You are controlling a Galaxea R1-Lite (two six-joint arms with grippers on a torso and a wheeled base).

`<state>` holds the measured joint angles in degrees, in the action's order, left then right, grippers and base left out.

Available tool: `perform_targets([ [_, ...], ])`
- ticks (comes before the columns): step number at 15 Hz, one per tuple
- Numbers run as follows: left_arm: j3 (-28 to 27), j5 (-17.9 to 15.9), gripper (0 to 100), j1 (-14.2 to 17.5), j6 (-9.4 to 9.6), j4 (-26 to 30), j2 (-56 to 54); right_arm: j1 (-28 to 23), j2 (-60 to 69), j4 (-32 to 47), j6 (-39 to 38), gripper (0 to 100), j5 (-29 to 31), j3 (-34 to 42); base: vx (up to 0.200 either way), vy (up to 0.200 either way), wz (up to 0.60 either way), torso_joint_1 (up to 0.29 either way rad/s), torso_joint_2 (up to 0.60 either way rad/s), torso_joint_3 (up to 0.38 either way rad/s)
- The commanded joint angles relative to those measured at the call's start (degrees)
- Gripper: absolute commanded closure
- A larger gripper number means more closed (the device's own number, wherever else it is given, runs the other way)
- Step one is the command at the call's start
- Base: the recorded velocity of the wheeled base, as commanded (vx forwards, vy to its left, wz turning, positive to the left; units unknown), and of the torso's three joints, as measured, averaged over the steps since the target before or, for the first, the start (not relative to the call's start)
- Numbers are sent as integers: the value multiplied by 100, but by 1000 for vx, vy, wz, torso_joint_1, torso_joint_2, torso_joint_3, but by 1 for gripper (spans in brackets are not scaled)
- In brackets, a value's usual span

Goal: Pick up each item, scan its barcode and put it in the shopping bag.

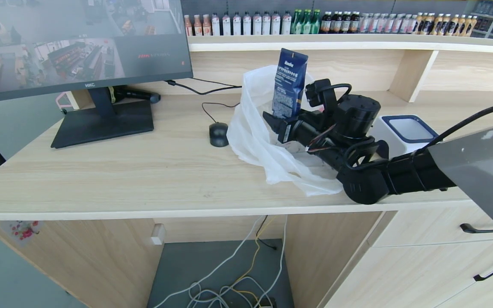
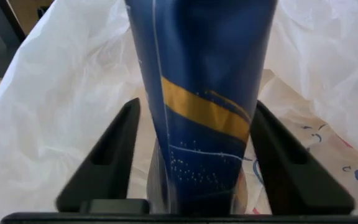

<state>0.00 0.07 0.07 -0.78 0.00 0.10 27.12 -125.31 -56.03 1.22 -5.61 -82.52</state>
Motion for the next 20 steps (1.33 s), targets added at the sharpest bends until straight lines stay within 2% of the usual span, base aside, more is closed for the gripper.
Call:
perform_targets([
  [1,0,1,0,1,-1,0,-1,3,-2,-57,-34,0,-2,-1,0,0,0,0,0,0],
  [9,0,1,0,1,-1,0,-1,3,68,-101,-34,0,-2,-1,0,0,0,0,0,0],
  [12,0,1,0,1,-1,0,-1,3,121,-347,-34,0,-2,16,0,0,0,0,0,0],
  [20,0,1,0,1,-1,0,-1,21,683,-347,-25,0,-2,192,0,0,0,0,0,0],
])
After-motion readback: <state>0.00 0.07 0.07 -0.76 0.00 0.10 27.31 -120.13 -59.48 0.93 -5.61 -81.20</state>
